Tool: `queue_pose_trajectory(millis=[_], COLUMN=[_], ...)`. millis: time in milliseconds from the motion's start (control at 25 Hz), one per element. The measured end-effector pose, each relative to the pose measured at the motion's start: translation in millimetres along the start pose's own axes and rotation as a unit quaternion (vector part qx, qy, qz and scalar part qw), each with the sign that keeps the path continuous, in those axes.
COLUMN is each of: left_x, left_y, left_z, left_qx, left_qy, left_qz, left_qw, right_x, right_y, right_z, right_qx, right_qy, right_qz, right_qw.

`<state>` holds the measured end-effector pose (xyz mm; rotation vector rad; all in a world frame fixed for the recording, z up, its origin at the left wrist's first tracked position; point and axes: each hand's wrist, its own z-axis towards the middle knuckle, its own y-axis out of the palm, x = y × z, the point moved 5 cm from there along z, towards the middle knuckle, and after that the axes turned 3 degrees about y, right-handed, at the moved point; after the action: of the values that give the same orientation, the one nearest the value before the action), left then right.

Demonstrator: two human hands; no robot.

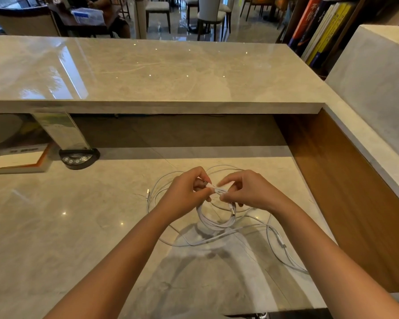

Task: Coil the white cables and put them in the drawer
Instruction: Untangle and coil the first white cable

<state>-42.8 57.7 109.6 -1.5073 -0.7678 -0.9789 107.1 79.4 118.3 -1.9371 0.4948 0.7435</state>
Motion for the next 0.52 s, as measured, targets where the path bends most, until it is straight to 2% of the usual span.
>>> queue_pose_trajectory(millis=[120,240,320,400,520], left_x=[-1,-20,-34,-45,-61], left_y=[-3,-2,-1,-3,-10], left_z=[0,-7,-16,-21,-23], left_qx=[0.008,-0.02,-0.053,-0.054,-0.031], left_qy=[-0.031,-0.134,-0.203,-0.226,-0.244], left_qz=[-0.02,-0.131,-0.249,-0.379,-0.473], left_qw=[0.999,0.982,0.946,0.896,0.846], right_x=[-6,-6,-3,-2,3], right_y=[8,11,13,19,31], right_z=[0,4,8,14,24], right_qx=[0.005,0.045,0.041,0.007,-0.01], right_qy=[-0.035,-0.034,-0.021,-0.011,0.02], right_qz=[-0.016,-0.038,-0.008,0.046,0.096], right_qw=[0.999,0.998,0.999,0.999,0.995])
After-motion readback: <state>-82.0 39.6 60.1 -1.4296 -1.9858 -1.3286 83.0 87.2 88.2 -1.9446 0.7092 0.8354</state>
